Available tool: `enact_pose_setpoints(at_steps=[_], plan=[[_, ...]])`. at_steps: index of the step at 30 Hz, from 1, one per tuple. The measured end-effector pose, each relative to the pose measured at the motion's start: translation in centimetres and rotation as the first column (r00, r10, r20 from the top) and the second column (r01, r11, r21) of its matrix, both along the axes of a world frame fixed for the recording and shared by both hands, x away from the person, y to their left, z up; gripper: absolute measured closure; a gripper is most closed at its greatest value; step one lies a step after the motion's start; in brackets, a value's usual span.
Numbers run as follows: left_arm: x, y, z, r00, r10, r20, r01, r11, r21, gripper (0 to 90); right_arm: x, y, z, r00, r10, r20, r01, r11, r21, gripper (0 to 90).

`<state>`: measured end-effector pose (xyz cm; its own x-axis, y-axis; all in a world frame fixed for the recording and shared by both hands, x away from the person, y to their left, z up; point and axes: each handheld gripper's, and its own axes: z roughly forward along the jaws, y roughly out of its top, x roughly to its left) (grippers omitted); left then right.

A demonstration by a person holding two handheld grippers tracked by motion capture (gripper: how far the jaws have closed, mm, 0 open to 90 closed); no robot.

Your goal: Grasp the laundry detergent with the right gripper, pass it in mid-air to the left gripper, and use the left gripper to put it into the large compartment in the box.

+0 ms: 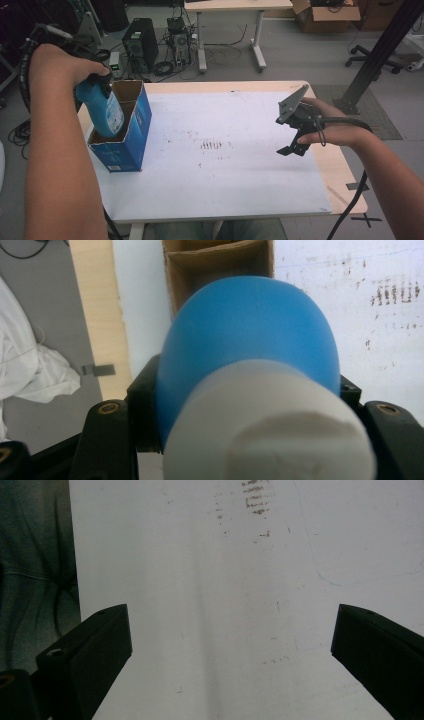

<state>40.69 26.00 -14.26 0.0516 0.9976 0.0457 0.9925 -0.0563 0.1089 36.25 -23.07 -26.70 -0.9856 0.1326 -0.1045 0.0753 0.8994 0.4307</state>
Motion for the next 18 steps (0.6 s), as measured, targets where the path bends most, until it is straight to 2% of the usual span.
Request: enact_pose_setpoints(at_steps=[11, 18], plan=[[0.4, 0.5, -3.3, 0.9998, 0.014, -0.016, -0.014, 0.9998, -0.012, 38.3, -0.1, 0.1, -0.4, 1.0000, 0.003, -0.008, -0.003, 1.0000, 0.006, 3.1], [0.6, 0.5, -5.7, 0.9994, 0.006, -0.033, -0.007, 0.9997, -0.025, 38.3, -0.2, 0.1, -0.5, 0.9999, 0.011, -0.013, -0.011, 0.9999, 0.008, 3.0]])
